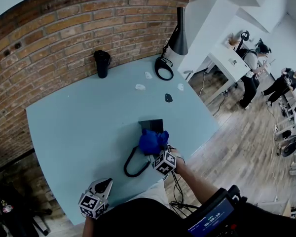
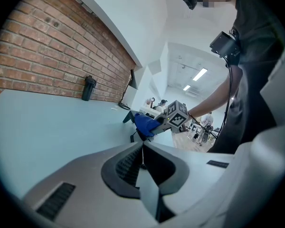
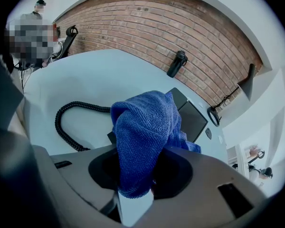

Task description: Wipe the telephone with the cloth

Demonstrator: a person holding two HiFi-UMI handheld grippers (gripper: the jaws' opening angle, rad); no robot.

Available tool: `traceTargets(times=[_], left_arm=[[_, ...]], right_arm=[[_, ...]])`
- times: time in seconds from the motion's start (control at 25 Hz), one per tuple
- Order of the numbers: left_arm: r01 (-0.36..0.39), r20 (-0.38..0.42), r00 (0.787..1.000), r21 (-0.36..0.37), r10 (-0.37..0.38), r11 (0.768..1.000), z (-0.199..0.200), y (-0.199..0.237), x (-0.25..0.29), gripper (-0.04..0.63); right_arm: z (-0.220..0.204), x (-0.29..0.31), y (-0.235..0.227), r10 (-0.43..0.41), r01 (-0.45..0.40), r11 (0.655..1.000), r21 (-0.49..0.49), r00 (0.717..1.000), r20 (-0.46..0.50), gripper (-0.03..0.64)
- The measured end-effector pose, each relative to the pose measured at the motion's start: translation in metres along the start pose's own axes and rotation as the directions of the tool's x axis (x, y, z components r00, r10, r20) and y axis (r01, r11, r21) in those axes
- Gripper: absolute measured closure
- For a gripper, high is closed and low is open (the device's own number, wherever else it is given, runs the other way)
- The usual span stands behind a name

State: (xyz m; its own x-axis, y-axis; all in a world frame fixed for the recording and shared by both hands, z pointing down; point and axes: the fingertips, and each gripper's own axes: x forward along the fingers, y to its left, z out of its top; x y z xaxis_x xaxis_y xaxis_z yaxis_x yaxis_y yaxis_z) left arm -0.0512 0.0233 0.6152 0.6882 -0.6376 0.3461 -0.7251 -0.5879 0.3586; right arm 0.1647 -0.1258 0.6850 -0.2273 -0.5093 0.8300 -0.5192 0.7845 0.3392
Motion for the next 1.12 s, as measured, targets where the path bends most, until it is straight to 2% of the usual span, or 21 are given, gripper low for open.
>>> traceTargets(times=[0.36,0.64,0.72,0.88,1.04,1.12], left_arm=[[0.007,-0.003,1.000,-0.002,-0.007,1.000,-0.001,-0.001,0.001,0.575],[0.014,-0.007,1.000,-0.003,-0.014,1.000,-0.002,-0.004,0.002,0.575],[0.018,-0.007,1.000,-0.006,-0.018,1.000,-0.003,-0.004,0.003,0.575],[0.028,-0.010,1.000,-0.013,-0.029,1.000,-0.003,-0.008,0.005,0.574],[0.026,-0.005,1.000,-0.013,-0.026,1.000,0.000,-0.008,0.003,0.575],[0.021,-0.007,1.000,-0.016,-0.021,1.000,-0.001,-0.005,0.001,0.575]], right_arm=[[-0.011,-0.002,0.022,0.019,-0.019,1.000,-0.003,1.000,-0.009,0.472],[-0.017,-0.005,0.037,0.047,-0.047,0.998,0.032,0.999,-0.015,0.472],[-0.020,-0.005,0.046,0.082,-0.081,0.996,0.046,0.996,-0.026,0.472],[-0.041,-0.004,0.084,0.227,-0.216,0.969,0.122,0.969,-0.093,0.472],[-0.032,-0.018,0.076,0.284,-0.271,0.924,0.270,0.959,-0.008,0.471],[-0.018,-0.027,0.057,0.316,-0.316,0.906,0.280,0.948,0.046,0.471]])
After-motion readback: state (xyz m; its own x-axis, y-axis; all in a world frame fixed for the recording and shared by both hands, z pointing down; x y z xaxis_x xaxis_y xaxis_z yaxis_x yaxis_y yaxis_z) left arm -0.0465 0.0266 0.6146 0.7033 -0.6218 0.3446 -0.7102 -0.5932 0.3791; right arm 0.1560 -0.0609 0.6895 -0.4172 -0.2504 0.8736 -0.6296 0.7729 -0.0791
